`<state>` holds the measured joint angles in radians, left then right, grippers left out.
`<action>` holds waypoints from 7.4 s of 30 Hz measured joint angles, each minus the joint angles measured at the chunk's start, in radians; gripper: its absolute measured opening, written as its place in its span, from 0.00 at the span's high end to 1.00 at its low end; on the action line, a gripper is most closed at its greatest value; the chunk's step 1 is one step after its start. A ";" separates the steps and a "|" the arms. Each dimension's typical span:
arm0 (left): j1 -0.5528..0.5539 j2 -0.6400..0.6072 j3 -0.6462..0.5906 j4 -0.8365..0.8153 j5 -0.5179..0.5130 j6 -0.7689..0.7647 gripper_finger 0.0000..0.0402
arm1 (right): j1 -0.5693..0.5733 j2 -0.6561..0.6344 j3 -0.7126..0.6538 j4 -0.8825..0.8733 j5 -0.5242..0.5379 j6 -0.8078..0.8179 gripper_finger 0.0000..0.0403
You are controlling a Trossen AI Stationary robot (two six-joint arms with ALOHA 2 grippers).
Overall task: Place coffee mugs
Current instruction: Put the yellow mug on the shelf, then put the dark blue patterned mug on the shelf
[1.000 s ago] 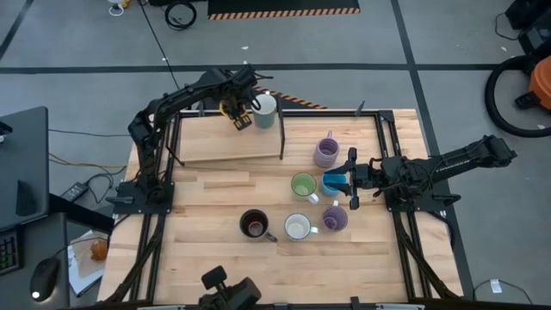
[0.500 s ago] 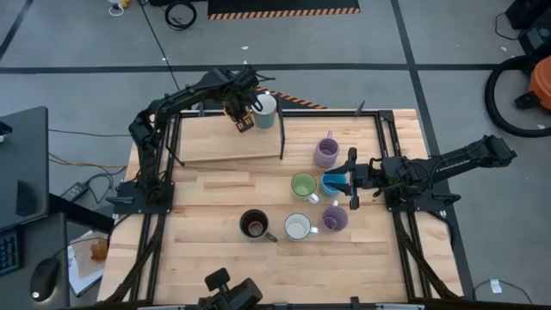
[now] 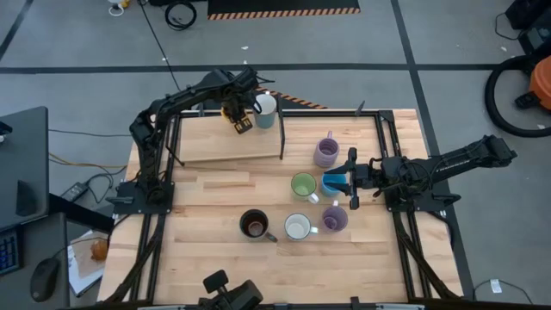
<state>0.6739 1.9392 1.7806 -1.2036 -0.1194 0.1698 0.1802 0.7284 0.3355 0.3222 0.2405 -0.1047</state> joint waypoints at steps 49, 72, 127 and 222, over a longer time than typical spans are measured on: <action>-0.064 0.018 -0.010 0.093 -0.006 0.100 0.69 | 0.002 0.000 0.000 -0.011 -0.008 0.015 0.61; 0.017 -0.006 0.113 -0.089 -0.021 0.198 0.69 | 0.002 0.000 0.000 -0.026 -0.016 0.024 0.61; -0.903 -0.086 0.110 -0.150 0.047 -0.384 0.73 | -0.002 0.000 0.000 0.094 -0.024 -0.204 0.61; -1.124 0.115 -0.021 -0.217 -0.087 0.380 0.90 | -0.118 0.071 0.000 0.186 -0.164 -0.157 0.61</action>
<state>-0.4501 2.0538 1.7592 -1.4210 -0.2062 0.5496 0.0620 0.7994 0.3359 0.5083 0.0761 -0.2615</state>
